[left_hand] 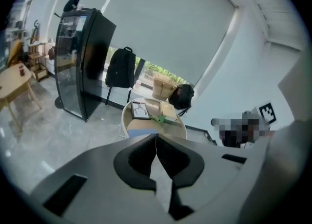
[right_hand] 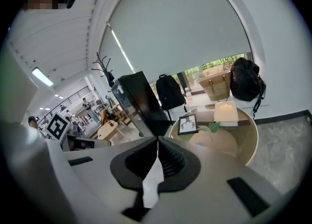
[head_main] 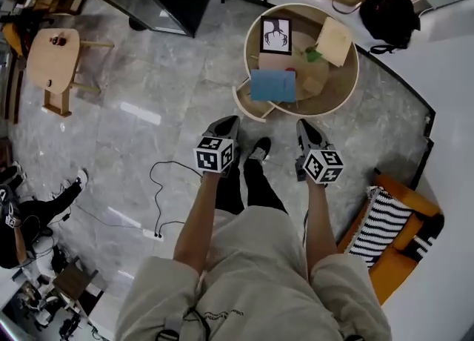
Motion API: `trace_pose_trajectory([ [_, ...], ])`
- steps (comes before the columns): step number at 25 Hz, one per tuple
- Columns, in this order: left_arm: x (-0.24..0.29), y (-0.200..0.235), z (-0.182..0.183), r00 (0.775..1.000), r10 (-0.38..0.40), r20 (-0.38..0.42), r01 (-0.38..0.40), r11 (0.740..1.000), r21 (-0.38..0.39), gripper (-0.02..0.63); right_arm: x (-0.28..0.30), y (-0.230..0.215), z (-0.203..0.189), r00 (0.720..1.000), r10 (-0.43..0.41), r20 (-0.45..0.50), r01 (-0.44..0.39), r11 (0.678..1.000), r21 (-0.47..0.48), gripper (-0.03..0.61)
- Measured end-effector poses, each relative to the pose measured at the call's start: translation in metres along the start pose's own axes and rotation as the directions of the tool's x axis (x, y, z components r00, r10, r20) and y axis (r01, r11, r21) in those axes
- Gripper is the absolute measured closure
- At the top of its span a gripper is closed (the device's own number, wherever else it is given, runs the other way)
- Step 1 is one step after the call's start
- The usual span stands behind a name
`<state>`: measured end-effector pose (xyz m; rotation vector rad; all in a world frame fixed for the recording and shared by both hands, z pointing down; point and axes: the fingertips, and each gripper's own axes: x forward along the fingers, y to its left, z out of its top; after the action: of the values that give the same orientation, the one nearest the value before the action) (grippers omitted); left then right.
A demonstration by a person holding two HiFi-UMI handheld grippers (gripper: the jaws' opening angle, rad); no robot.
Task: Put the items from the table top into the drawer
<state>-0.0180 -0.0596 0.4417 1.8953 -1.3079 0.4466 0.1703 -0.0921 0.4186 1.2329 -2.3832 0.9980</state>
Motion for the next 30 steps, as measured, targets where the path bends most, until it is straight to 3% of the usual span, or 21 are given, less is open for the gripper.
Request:
trace_pose_trajectory([
  [2, 0.022, 0.008, -0.012, 0.998, 0.020, -0.060, -0.014, 0.995, 0.099, 0.592, 0.016, -0.009, -0.017, 0.999, -0.004, -0.039, 0.003, 1.000, -0.017, 0.545],
  [4, 0.048, 0.015, -0.026, 0.995, 0.005, -0.096, 0.009, 0.990, 0.137, 0.592, 0.033, -0.019, -0.035, 0.997, -0.014, -0.073, 0.012, 0.999, -0.032, 0.545],
  [7, 0.083, 0.037, -0.044, 0.993, -0.021, -0.119, 0.037, 0.990, 0.137, 0.592, 0.059, -0.028, -0.061, 0.996, -0.032, -0.088, 0.031, 0.999, -0.012, 0.545],
  [10, 0.109, 0.069, -0.062, 0.992, 0.003, -0.128, 0.012, 0.993, 0.118, 0.592, 0.083, -0.030, -0.091, 0.995, -0.014, -0.099, 0.018, 0.999, 0.036, 0.545],
  [14, 0.131, 0.076, -0.089, 0.993, 0.018, -0.119, -0.009, 0.997, 0.075, 0.592, 0.111, -0.037, -0.118, 0.997, -0.032, -0.077, 0.048, 0.976, 0.212, 0.545],
  [16, 0.132, 0.076, -0.110, 0.992, 0.019, -0.126, -0.016, 0.999, 0.031, 0.592, 0.128, -0.026, -0.129, 0.997, -0.015, -0.072, 0.033, 0.967, 0.253, 0.545],
  [21, 0.161, 0.084, -0.139, 0.989, 0.010, -0.146, -0.010, 1.000, 0.002, 0.592, 0.160, -0.024, -0.131, 0.996, 0.041, -0.076, -0.029, 0.987, 0.159, 0.545],
  [26, 0.212, 0.102, -0.141, 0.990, 0.001, -0.139, 0.011, 0.996, 0.084, 0.592, 0.181, -0.059, -0.139, 0.995, 0.049, -0.089, -0.043, 0.997, 0.069, 0.545],
  [30, 0.250, 0.120, -0.144, 0.991, 0.003, -0.133, 0.007, 0.997, 0.082, 0.592, 0.199, -0.074, -0.153, 0.994, 0.058, -0.093, -0.055, 0.998, 0.042, 0.545],
])
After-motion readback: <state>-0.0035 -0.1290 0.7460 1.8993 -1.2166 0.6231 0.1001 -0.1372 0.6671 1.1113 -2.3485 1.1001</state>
